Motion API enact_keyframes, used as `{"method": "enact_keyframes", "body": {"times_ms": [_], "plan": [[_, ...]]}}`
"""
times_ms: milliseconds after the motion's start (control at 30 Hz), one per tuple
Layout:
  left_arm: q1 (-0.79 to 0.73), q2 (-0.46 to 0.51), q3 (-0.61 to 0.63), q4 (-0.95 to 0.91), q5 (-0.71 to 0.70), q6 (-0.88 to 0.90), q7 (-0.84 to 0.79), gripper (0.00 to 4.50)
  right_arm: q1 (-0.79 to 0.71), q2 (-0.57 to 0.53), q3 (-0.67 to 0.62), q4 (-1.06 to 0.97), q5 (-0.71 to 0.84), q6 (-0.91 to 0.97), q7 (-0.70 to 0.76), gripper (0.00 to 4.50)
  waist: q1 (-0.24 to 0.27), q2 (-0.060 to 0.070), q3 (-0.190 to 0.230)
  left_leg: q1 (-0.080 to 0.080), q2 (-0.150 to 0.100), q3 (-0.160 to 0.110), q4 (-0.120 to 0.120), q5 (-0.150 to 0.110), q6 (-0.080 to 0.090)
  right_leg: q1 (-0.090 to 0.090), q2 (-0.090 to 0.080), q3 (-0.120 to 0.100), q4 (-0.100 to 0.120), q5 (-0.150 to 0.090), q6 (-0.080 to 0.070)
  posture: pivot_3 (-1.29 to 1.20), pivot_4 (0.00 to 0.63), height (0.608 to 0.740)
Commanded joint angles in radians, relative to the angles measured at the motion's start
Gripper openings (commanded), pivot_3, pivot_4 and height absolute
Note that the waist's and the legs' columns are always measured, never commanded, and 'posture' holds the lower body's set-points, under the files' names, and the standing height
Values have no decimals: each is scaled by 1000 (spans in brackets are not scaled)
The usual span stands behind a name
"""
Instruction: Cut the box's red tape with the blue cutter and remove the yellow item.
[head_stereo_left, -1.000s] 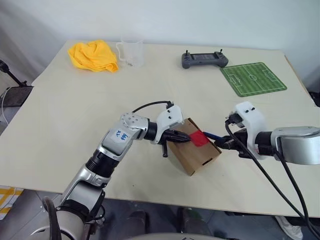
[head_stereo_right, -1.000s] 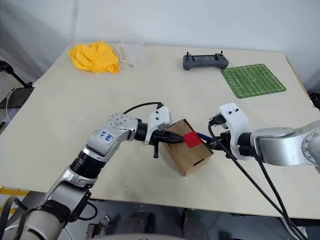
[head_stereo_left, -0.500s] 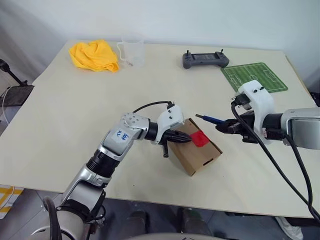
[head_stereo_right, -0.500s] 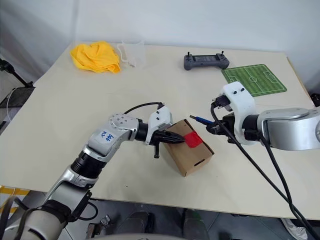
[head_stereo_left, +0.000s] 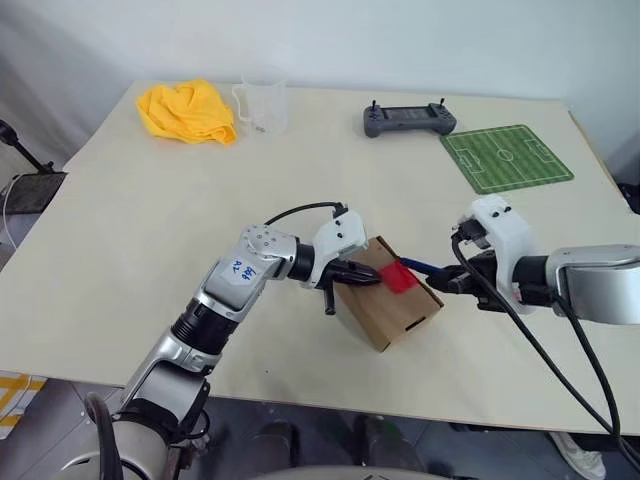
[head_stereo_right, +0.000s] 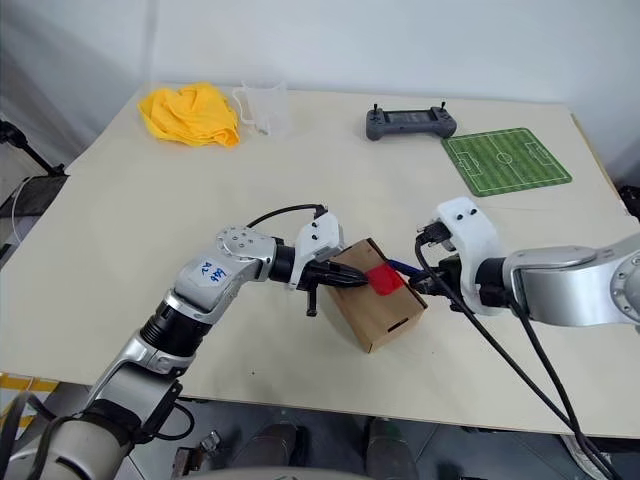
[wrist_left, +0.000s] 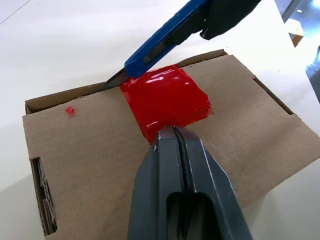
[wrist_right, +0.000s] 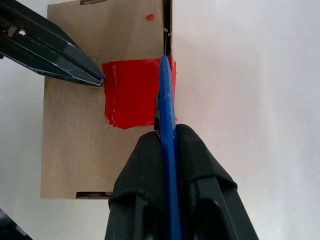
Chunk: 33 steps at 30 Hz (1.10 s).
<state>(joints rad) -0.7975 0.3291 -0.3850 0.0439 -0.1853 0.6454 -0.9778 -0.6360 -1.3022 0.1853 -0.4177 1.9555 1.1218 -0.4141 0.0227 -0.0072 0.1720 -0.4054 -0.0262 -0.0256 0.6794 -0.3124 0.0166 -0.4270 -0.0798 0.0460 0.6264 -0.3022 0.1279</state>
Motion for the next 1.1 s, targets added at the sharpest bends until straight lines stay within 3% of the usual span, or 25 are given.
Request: {"method": "enact_keyframes", "body": {"times_ms": [33,733,1100], "plan": [[14,13,-39,9,22,21,-10,0,19,-32,-25,-22,17,-5,-9,102,0,0,0,0,0,0,0,0,0,0,0,0,0,0,0,0,150,740],[-2,30,-142,48,95,60,2,0,-63,-101,51,10,17,68,149,102,0,0,-1,1,0,0,0,0,1,1,0,0,-1,0,0,0,150,740],[-13,7,-147,61,87,77,7,0,24,-215,44,-53,17,12,233,102,3,0,-2,1,0,-1,0,-1,1,3,-1,-1,-3,0,0,0,150,740]]}}
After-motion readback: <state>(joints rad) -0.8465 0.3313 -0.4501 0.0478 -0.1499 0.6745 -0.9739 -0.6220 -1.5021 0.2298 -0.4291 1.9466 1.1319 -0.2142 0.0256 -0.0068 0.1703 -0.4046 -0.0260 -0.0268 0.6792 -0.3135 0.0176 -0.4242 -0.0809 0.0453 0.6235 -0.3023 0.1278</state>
